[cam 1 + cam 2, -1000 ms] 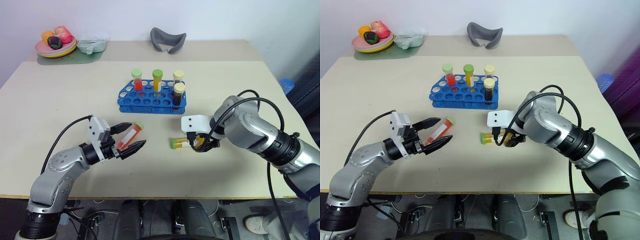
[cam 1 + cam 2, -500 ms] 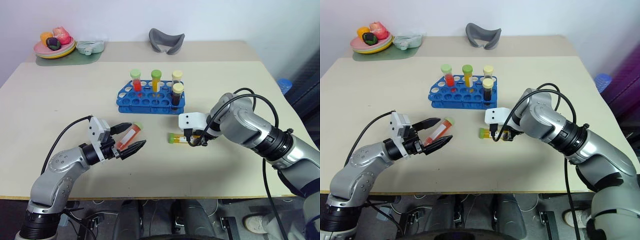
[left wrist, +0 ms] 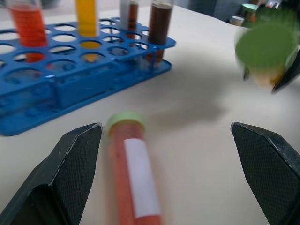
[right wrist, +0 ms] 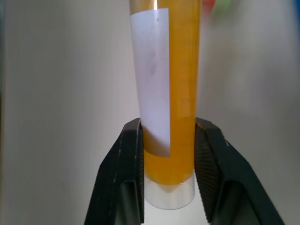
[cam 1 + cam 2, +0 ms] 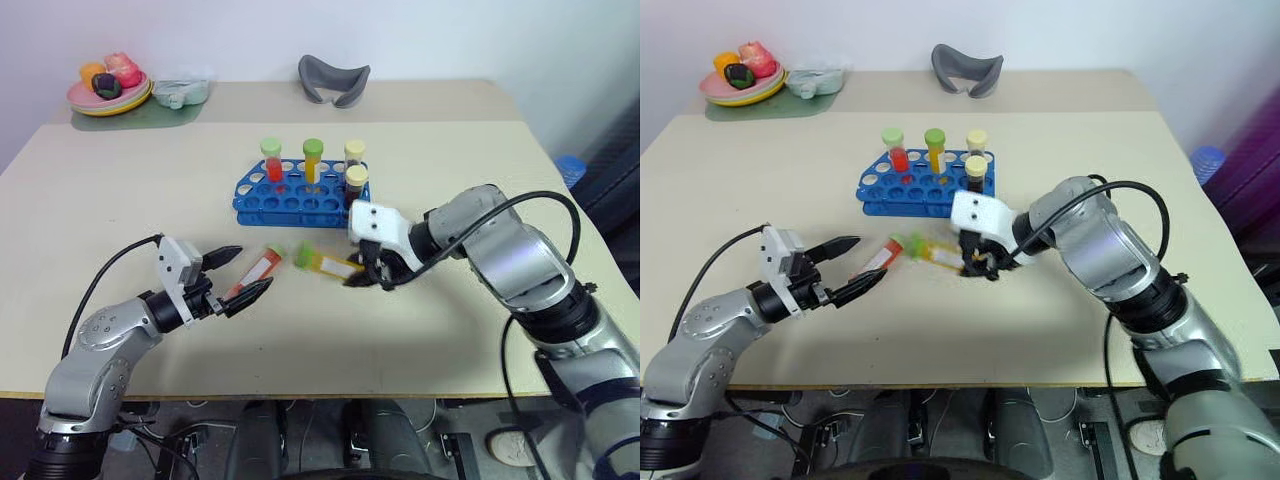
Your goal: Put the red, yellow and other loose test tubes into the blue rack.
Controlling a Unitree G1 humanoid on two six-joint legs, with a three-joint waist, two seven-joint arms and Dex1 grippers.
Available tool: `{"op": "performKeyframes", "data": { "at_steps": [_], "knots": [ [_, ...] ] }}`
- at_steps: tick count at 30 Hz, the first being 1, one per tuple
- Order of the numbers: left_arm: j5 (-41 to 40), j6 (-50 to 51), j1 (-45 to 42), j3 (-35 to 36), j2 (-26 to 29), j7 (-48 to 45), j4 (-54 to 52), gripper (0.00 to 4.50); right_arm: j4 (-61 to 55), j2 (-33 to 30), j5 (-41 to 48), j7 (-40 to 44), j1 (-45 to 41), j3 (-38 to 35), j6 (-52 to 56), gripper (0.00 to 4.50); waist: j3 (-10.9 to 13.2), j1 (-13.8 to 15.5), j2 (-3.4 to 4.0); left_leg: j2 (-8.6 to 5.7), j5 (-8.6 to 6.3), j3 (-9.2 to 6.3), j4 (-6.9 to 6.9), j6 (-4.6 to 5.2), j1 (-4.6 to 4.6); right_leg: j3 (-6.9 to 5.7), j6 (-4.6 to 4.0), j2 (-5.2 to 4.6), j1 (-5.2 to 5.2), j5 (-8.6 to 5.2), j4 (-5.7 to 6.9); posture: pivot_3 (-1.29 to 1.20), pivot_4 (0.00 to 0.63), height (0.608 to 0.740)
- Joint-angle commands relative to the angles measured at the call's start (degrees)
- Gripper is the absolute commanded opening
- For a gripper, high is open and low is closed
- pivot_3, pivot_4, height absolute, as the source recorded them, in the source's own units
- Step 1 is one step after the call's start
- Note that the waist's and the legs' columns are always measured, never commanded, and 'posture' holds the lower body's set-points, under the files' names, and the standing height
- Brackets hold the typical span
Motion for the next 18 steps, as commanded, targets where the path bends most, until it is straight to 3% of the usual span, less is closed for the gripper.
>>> {"op": "performKeyframes", "data": {
  "at_steps": [1,3,6,14,18],
  "knots": [
    [-0.32,-1.31,-0.42,2.95,0.7,0.26,-0.34,4.5,1.32,14.33,4.92,-15.31,-0.48,-15.54,-2.56,0.92,-0.01,0.08,-0.02,-0.01,0.03,0.01,-0.02,-0.06,0.01,0.0,0.0,0.0,-0.01,0.0,0.02,0.0,0.15,0.666],
    [-0.21,-1.25,-0.68,3.3,0.83,0.18,-0.04,4.5,3.13,23.88,7.24,-24.0,0.63,-21.92,-8.3,0.92,-0.01,0.24,-0.02,0.0,0.22,-0.01,-0.01,-0.4,-0.05,-0.02,0.0,0.02,-0.03,0.0,0.02,0.0,0.15,0.666],
    [-0.14,-1.08,-1.05,3.21,0.79,0.1,0.08,4.5,6.75,29.91,8.87,-29.49,2.09,-23.56,-15.03,0.92,-0.03,0.47,-0.06,-0.07,0.24,0.06,0.05,-0.44,-0.14,-0.08,0.01,-0.05,-0.01,0.01,0.01,0.0,0.15,0.666],
    [-0.16,-1.26,-2.63,3.24,0.36,0.9,0.67,4.5,23.67,33.0,0.08,-38.98,8.06,-13.13,-45.1,0.92,-0.02,-0.5,-0.04,-0.04,0.23,0.05,0.03,-0.42,-0.2,-0.02,0.01,0.03,-0.14,0.0,0.07,0.0,0.15,0.666],
    [-0.44,-1.2,-2.45,3.74,0.3,1.36,0.39,4.5,31.33,32.76,-1.97,-40.35,8.25,-10.06,-54.51,0.92,-0.02,-0.35,-0.04,-0.03,0.24,0.04,0.03,-0.43,-0.25,-0.01,0.01,0.02,-0.19,0.0,0.08,0.0,0.15,0.666]
  ]
}}
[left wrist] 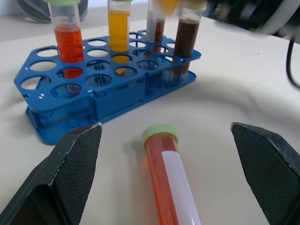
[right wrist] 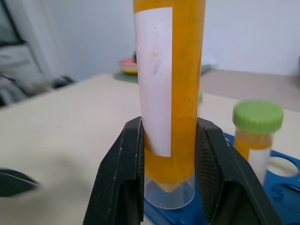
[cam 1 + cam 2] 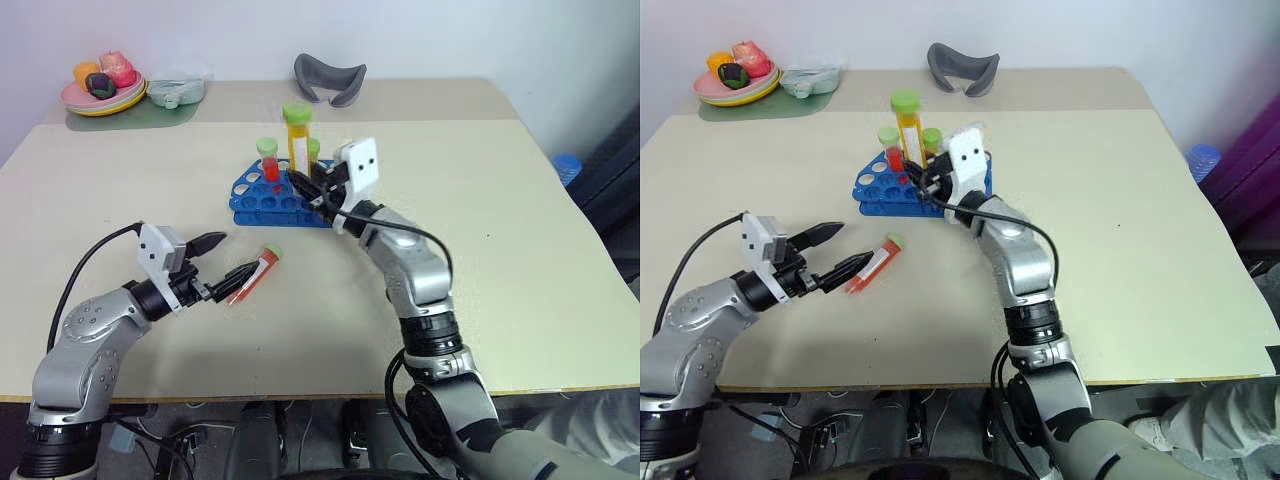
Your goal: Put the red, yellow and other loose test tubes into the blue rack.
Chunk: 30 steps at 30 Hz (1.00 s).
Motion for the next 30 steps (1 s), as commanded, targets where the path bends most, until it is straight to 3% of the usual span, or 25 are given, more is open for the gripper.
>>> {"op": "performKeyframes", "data": {
  "at_steps": [1,16,30],
  "knots": [
    [-0.4,-1.18,0.28,1.89,0.0,0.35,-1.2,4.5,3.81,0.36,-2.34,-1.77,-0.66,2.92,-9.44,0.92,0.0,0.08,0.0,0.0,0.0,0.0,0.01,0.0,0.0,0.0,0.0,0.0,0.0,0.0,0.0,0.0,0.15,0.666],
    [-1.3,-0.82,1.67,3.37,0.07,1.1,-2.82,4.5,22.93,0.41,-6.05,-14.37,-4.82,1.73,-26.29,0.92,0.0,0.2,0.0,0.01,0.0,-0.01,0.06,-0.01,-0.04,0.03,0.0,-0.02,-0.03,0.0,0.05,0.0,0.15,0.666],
    [-1.57,-0.7,0.84,2.92,0.13,1.18,-2.73,4.5,25.05,1.76,-5.15,-16.69,-1.83,1.89,-28.57,0.92,0.0,0.22,0.0,0.02,0.0,-0.02,0.09,-0.01,-0.04,0.04,0.0,-0.02,-0.03,0.0,0.07,0.0,0.15,0.666]
  ]
}}
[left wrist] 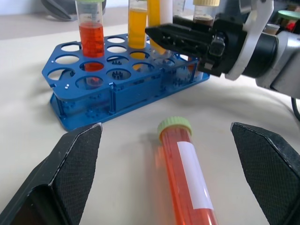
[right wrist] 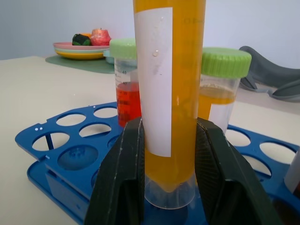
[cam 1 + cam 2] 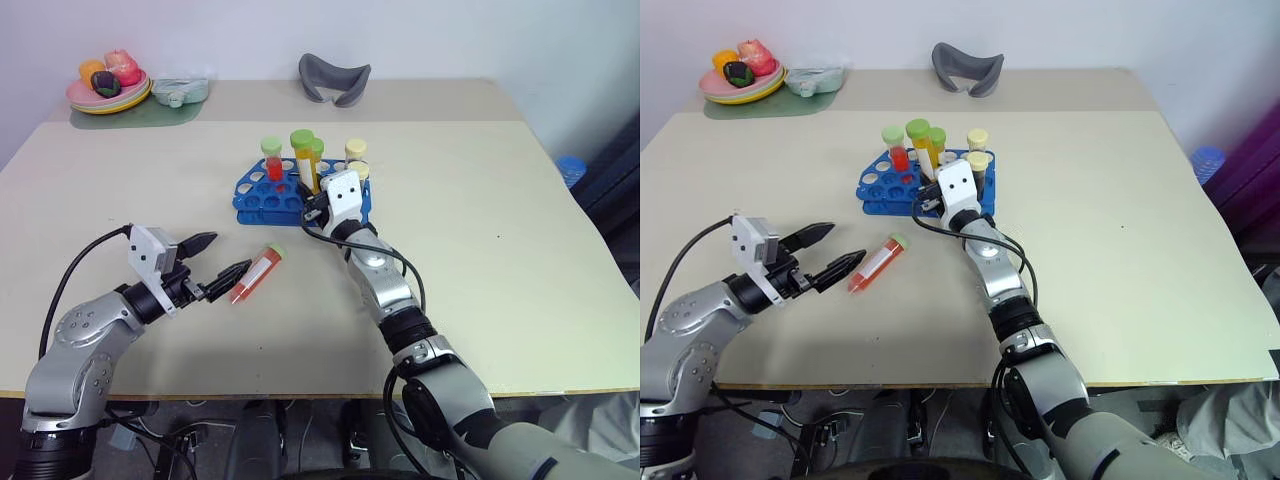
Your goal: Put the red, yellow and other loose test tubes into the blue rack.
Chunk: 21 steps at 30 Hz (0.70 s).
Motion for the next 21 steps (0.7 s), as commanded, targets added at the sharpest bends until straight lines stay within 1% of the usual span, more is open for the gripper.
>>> {"op": "performKeyframes", "data": {
  "at_steps": [1,11,21],
  "knots": [
    [-0.8,-0.82,-0.49,1.17,0.16,-0.06,-2.39,4.5,-0.91,1.37,0.66,-0.51,0.65,0.11,-1.24,0.92,0.0,-0.02,0.0,0.0,0.0,0.0,0.0,0.0,0.0,0.0,0.0,0.0,0.0,0.0,0.0,0.0,0.15,0.666],
    [-1.14,-0.9,-0.24,1.11,0.17,0.0,-2.68,4.5,0.1,2.28,1.51,-3.22,2.63,-0.86,-2.68,0.92,-0.01,0.05,-0.01,0.0,0.0,-0.01,0.02,0.0,0.01,0.0,0.0,0.0,0.01,0.0,0.02,0.0,0.15,0.666],
    [-1.21,-0.8,-0.29,0.95,0.01,0.1,-2.87,4.5,2.13,3.05,2.76,-1.51,3.33,-0.4,-4.3,0.92,-0.01,0.04,-0.01,0.0,0.0,-0.01,0.02,0.01,0.01,0.0,0.0,0.01,0.02,0.0,0.02,0.0,0.15,0.666]
  ]
}}
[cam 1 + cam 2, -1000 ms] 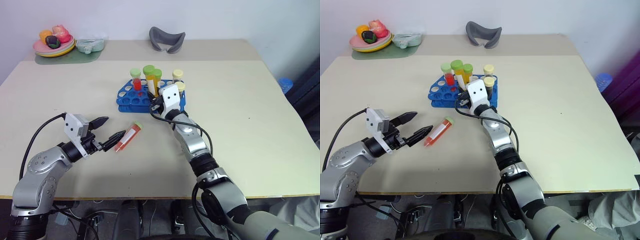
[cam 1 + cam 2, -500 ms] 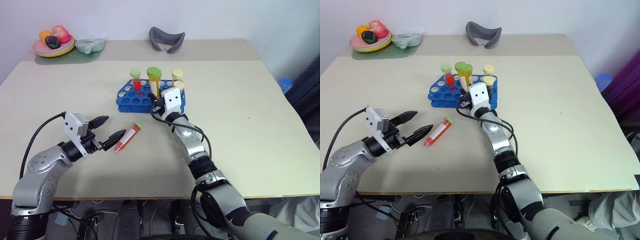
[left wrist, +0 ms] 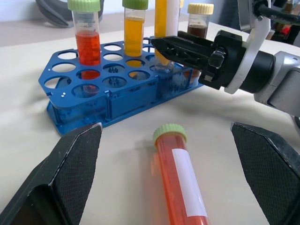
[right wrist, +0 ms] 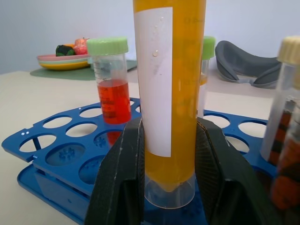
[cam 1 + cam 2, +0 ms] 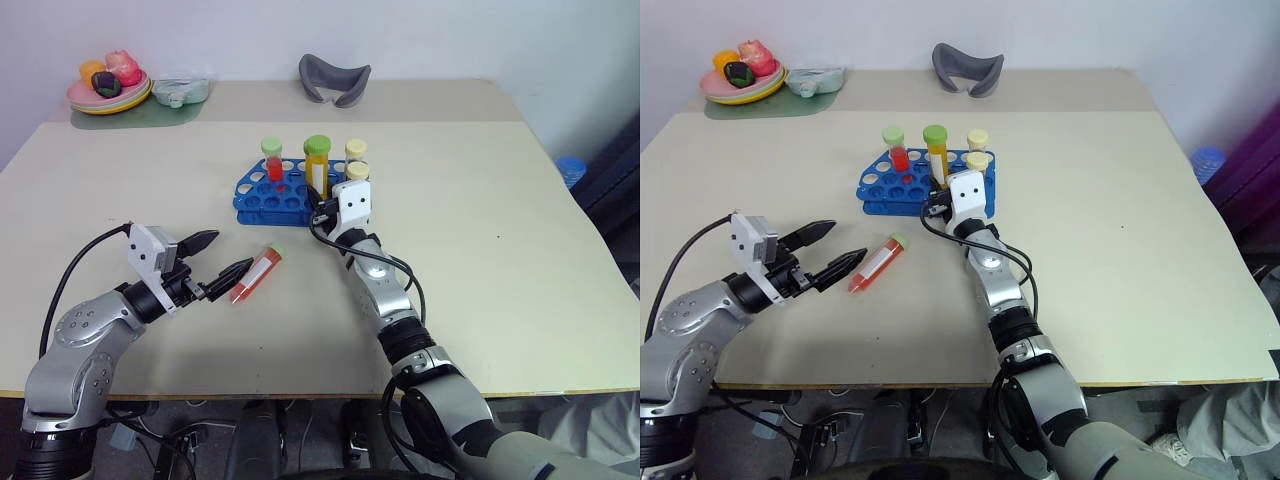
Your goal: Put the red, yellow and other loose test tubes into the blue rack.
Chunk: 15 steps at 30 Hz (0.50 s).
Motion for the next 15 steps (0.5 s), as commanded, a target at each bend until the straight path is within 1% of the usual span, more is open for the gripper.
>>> {"op": "performKeyframes", "data": {
  "at_steps": [1,15],
  "knots": [
    [-0.65,-0.79,-0.29,0.94,0.02,-0.03,-2.02,4.5,1.92,2.03,0.39,0.62,0.69,0.69,-0.27,0.92,0.0,-0.01,0.0,0.0,0.0,-0.01,0.0,0.0,0.0,0.0,0.0,0.0,0.0,0.0,0.0,0.0,0.15,0.666],
    [-0.55,-1.02,-0.35,0.97,0.0,-0.03,-2.04,4.5,5.42,2.9,0.55,2.18,-1.22,1.11,-1.89,0.92,-0.01,-0.04,-0.01,0.0,0.0,0.0,0.01,0.0,0.02,0.0,0.0,0.0,0.01,0.0,0.02,0.0,0.15,0.666]
  ]
}}
